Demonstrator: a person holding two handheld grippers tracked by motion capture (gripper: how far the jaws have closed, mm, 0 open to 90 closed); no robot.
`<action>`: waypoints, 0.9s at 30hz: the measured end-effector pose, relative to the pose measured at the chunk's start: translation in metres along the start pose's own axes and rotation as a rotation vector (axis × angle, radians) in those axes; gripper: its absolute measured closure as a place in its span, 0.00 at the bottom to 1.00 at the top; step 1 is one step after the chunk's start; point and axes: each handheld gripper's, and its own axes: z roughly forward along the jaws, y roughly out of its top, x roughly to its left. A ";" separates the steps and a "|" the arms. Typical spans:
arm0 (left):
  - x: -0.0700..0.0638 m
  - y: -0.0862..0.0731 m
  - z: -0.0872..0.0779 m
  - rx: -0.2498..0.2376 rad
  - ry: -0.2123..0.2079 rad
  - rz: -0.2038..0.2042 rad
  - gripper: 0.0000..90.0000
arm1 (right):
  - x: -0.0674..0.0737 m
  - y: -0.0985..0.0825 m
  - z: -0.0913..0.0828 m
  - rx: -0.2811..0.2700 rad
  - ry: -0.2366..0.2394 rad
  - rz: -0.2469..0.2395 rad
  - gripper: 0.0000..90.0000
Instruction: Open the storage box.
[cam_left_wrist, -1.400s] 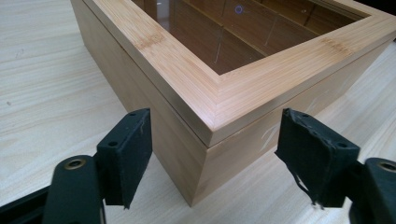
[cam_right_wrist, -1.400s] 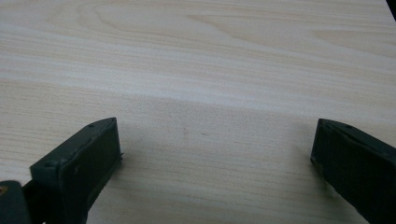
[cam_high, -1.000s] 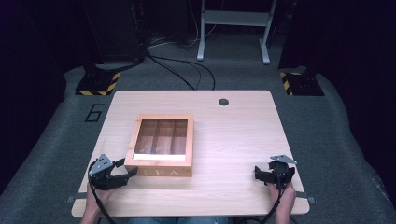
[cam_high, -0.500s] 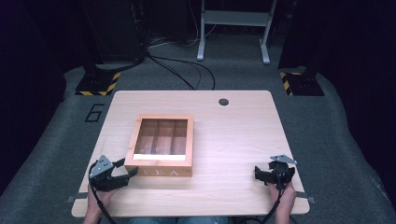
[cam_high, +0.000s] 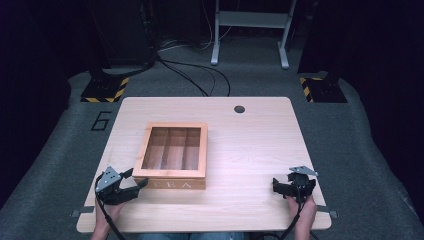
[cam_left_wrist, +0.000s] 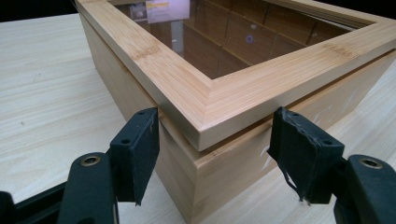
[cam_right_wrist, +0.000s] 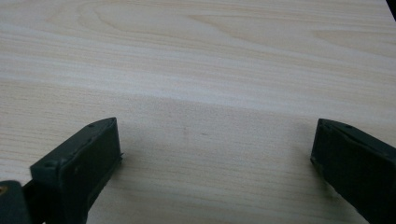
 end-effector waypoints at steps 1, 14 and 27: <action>0.000 0.000 0.000 0.000 0.000 0.000 0.37 | 0.000 0.000 0.000 0.000 0.000 0.000 0.01; -0.002 0.010 0.000 -0.058 0.024 0.000 0.37 | 0.000 0.000 0.000 0.001 0.000 -0.001 0.01; -0.002 0.024 0.000 -0.103 0.083 0.052 0.37 | 0.000 0.000 0.000 0.001 -0.001 0.002 0.01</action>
